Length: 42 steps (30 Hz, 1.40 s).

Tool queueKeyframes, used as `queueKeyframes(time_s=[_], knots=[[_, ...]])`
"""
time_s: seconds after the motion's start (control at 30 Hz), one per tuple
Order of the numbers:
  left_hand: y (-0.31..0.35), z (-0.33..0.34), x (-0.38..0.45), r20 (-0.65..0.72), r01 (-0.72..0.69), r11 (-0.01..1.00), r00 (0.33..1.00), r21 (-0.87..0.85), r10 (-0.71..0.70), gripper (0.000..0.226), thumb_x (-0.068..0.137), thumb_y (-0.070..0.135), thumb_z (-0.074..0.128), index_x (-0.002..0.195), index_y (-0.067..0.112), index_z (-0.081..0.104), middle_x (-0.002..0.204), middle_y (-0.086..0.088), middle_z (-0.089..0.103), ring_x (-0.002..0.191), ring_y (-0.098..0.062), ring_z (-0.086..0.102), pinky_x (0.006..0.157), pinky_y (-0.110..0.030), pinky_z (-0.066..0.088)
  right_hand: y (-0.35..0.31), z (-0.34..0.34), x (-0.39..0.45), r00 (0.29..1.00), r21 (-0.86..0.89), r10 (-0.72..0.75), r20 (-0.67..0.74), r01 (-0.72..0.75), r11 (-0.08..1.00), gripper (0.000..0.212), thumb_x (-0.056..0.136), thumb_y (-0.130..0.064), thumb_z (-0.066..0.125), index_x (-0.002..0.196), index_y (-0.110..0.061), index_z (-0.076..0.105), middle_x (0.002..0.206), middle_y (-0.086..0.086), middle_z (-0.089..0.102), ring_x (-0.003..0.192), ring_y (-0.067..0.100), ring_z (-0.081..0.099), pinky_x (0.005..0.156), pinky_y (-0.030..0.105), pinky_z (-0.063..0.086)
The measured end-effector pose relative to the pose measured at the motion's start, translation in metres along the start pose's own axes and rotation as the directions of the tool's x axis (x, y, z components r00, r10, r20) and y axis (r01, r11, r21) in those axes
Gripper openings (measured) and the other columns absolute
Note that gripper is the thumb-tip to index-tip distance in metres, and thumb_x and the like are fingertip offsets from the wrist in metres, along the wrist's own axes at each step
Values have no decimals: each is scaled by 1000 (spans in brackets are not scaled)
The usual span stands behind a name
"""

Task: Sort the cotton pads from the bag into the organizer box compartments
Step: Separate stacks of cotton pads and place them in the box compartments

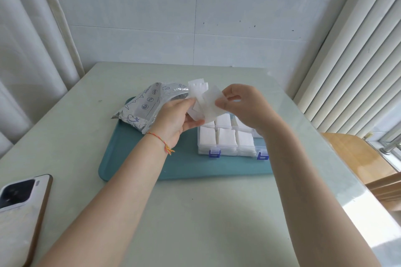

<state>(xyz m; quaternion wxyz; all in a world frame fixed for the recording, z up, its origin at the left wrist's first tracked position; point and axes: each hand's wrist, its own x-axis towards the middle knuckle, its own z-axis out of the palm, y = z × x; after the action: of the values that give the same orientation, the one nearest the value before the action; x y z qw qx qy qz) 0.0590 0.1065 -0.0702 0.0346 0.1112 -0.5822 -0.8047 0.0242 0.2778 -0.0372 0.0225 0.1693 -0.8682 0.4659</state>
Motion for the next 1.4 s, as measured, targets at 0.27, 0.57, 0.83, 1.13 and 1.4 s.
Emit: queueKeyframes(time_s=[0.27,0.57,0.83,1.13,1.4], knots=[[0,5,-5,74,28,997,997,-78,-23,19,98,12,56,86,3,67,81,-14,71,70,-24,71,69,-34,62,4,17,3,990,115,97,-101,-86,990,13,85,-16,72,93,-21,62,84,1,66,72,14,58,63,24,44],[0,1,-3,47,47,991,998,-128,-41,17,99,8,52,91,2,66,97,-20,70,82,-29,70,75,-38,62,6,17,4,983,190,35,-178,0,982,8,88,-16,69,85,-22,65,79,-4,65,73,12,59,70,28,48],[-1,2,-2,53,34,995,998,-92,-30,18,100,9,50,93,2,65,96,-20,70,82,-29,70,71,-36,62,6,9,4,977,378,171,-129,-111,919,4,85,-12,68,89,-13,68,81,0,69,76,15,64,71,29,50],[-5,3,-2,107,-31,998,994,-56,37,14,98,12,56,100,5,68,98,-17,72,86,-28,71,76,-36,61,1,23,0,969,375,239,-69,-196,906,1,87,-12,64,88,-12,63,74,-3,65,64,9,61,61,23,46],[-5,-5,4,-31,-47,998,998,45,48,11,94,10,62,100,5,70,104,-19,71,93,-31,68,64,-33,60,5,2,2,988,435,137,-66,-95,895,2,87,-15,70,87,-16,70,78,-4,69,74,11,62,71,27,49]])
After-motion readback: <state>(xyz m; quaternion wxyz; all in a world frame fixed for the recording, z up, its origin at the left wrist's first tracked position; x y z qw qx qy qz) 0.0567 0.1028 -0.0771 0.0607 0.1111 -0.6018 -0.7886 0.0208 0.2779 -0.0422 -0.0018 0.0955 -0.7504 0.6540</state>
